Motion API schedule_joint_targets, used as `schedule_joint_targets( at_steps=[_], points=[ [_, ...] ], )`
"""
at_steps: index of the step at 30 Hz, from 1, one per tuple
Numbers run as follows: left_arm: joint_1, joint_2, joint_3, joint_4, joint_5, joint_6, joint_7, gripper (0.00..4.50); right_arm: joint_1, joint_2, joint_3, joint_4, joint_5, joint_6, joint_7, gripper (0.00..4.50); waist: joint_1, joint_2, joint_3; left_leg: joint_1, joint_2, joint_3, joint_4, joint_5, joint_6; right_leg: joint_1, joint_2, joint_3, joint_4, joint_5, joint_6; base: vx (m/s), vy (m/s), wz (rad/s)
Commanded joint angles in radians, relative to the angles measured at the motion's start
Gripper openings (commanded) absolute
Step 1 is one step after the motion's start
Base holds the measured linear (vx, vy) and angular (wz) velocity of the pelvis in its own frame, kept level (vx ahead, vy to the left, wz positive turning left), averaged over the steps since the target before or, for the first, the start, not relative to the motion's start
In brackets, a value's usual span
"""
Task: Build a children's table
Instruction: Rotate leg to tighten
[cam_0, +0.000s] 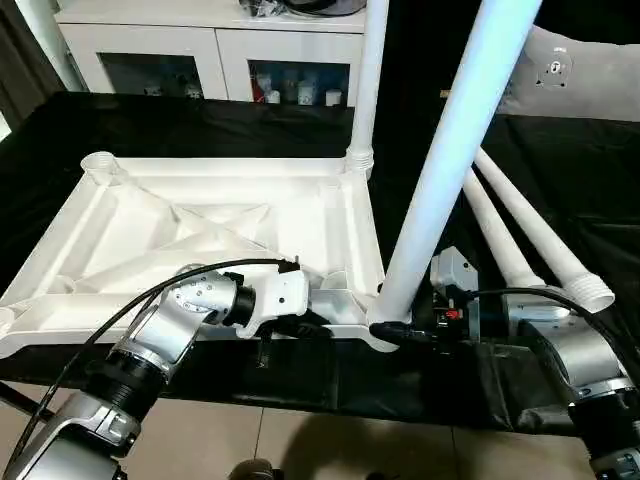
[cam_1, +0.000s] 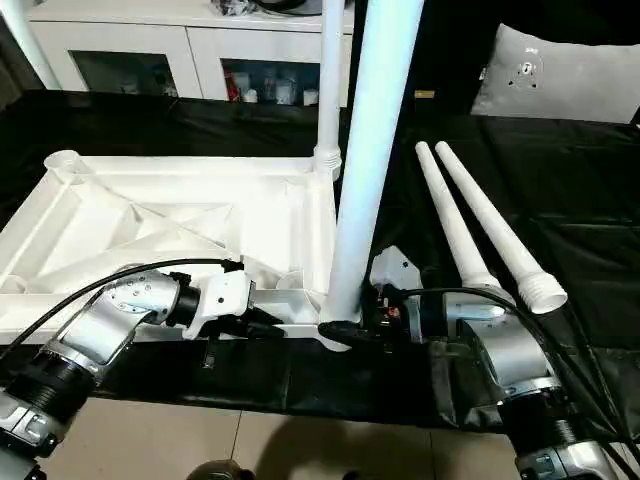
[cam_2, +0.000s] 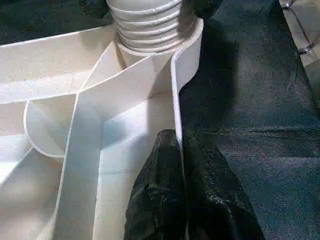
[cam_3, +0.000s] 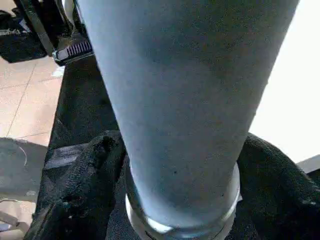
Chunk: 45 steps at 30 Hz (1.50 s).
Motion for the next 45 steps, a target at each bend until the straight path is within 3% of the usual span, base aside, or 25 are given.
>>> schedule_joint_targets(
  at_steps=[1,3,9,17,21,22,23,25,28,30,32,36,38,42,45],
  points=[
    [-0.014,0.009,-0.017,0.005,0.018,-0.016,-0.023,0.0,0.004,-0.007,0.003,-0.021,0.008,0.008,0.001,3.36,-0.002,-0.005,-0.077,-0.002,0.084,-0.022,-0.063,-0.078,0.098,0.067,-0.103,0.076,-0.073,-0.291,-0.092,0.0,0.0,0.0],
    [-0.016,0.009,-0.018,0.007,0.017,-0.018,-0.024,0.0,0.004,-0.003,0.0,-0.019,0.013,0.021,0.0,3.36,-0.001,-0.004,-0.076,-0.002,0.084,-0.022,-0.063,-0.079,0.098,0.068,-0.103,0.076,-0.074,-0.291,-0.092,0.0,0.0,0.0],
    [-0.017,0.009,-0.016,0.013,0.017,-0.021,-0.023,0.0,0.005,-0.002,0.003,-0.024,0.017,0.038,0.004,2.8,-0.002,-0.002,-0.075,-0.001,0.085,-0.023,-0.064,-0.09,0.095,0.067,-0.104,0.076,-0.074,-0.29,-0.096,0.0,0.0,0.0],
    [0.01,-0.002,0.005,-0.019,-0.01,0.021,-0.004,0.0,0.025,0.032,0.012,-0.029,0.004,0.063,-0.058,2.69,-0.003,0.0,-0.071,0.001,0.087,-0.024,-0.067,-0.105,0.084,0.067,-0.105,0.076,-0.077,-0.308,-0.094,0.0,0.0,0.0],
    [0.045,-0.033,0.035,-0.076,-0.03,0.09,0.068,0.0,0.01,0.104,0.005,0.018,-0.058,0.095,-0.233,2.68,-0.023,0.0,-0.06,0.007,0.079,-0.025,-0.074,-0.179,0.043,0.068,-0.106,0.067,-0.097,-0.435,-0.066,0.0,0.0,0.0],
    [0.051,-0.051,0.045,-0.094,-0.027,0.129,0.11,0.0,-0.001,0.134,-0.006,0.042,-0.066,0.103,-0.29,2.68,-0.035,0.001,-0.057,0.009,0.078,-0.026,-0.076,-0.2,0.033,0.067,-0.106,0.064,-0.101,-0.472,-0.055,0.0,0.0,0.0],
    [0.056,-0.065,0.052,-0.107,-0.025,0.158,0.142,0.0,-0.01,0.157,-0.015,0.06,-0.071,0.109,-0.333,2.68,-0.043,0.003,-0.051,0.015,0.073,-0.026,-0.075,-0.235,0.029,0.063,-0.102,0.057,-0.117,-0.528,-0.032,0.0,0.0,0.0],
    [0.059,-0.083,0.057,-0.118,-0.02,0.185,0.177,0.0,-0.02,0.185,-0.028,0.077,-0.069,0.119,-0.379,2.67,-0.058,0.003,-0.047,0.019,0.07,-0.03,-0.074,-0.277,0.019,0.066,-0.103,0.049,-0.127,-0.583,-0.004,0.0,0.0,0.0],
    [0.065,-0.206,0.048,-0.157,0.026,0.25,0.346,0.0,-0.078,0.327,-0.076,0.156,-0.078,0.152,-0.606,2.67,-0.092,0.011,-0.043,0.033,0.079,-0.039,-0.076,-0.354,0.007,0.065,-0.102,0.029,-0.139,-0.58,0.0,0.0,0.0,0.0],
    [0.061,-0.239,0.04,-0.16,0.04,0.26,0.381,0.0,-0.09,0.354,-0.083,0.176,-0.082,0.159,-0.649,2.67,-0.1,0.011,-0.045,0.029,0.076,-0.04,-0.075,-0.359,0.012,0.072,-0.103,0.024,-0.14,-0.571,0.015,0.0,0.0,0.0],
    [0.034,-0.329,0.035,-0.154,0.071,0.295,0.497,0.0,-0.121,0.421,-0.103,0.233,-0.109,0.167,-0.79,2.67,-0.109,0.015,-0.048,0.028,0.075,-0.038,-0.075,-0.338,0.016,0.07,-0.108,0.029,-0.139,-0.543,0.01,0.0,0.0,0.0],
    [0.003,-0.371,0.03,-0.142,0.111,0.311,0.579,0.0,-0.136,0.432,-0.116,0.271,-0.115,0.133,-0.82,2.67,-0.105,0.014,-0.057,0.016,0.077,-0.034,-0.077,-0.254,0.042,0.073,-0.11,0.046,-0.123,-0.435,-0.024,0.0,0.0,0.0],
    [0.005,-0.375,0.028,-0.149,0.125,0.317,0.582,0.0,-0.139,0.44,-0.161,0.278,-0.097,0.121,-0.844,3.23,-0.097,0.015,-0.062,0.009,0.082,-0.031,-0.077,-0.195,0.063,0.075,-0.112,0.056,-0.107,-0.352,-0.067,0.0,0.0,0.0],
    [0.014,-0.348,0.034,-0.147,0.147,0.315,0.573,0.0,-0.115,0.418,-0.186,0.235,-0.087,0.063,-0.814,3.56,-0.076,0.015,-0.076,-0.005,0.084,-0.028,-0.065,-0.062,0.098,0.079,-0.116,0.067,-0.077,-0.19,-0.118,0.0,0.0,0.0],
    [0.016,-0.333,0.042,-0.139,0.149,0.306,0.57,0.0,-0.094,0.398,-0.18,0.198,-0.078,0.039,-0.766,3.77,-0.064,0.013,-0.077,-0.013,0.079,-0.025,-0.059,-0.013,0.135,0.075,-0.113,0.069,-0.067,-0.151,-0.123,0.0,0.0,0.0]
  ],
)
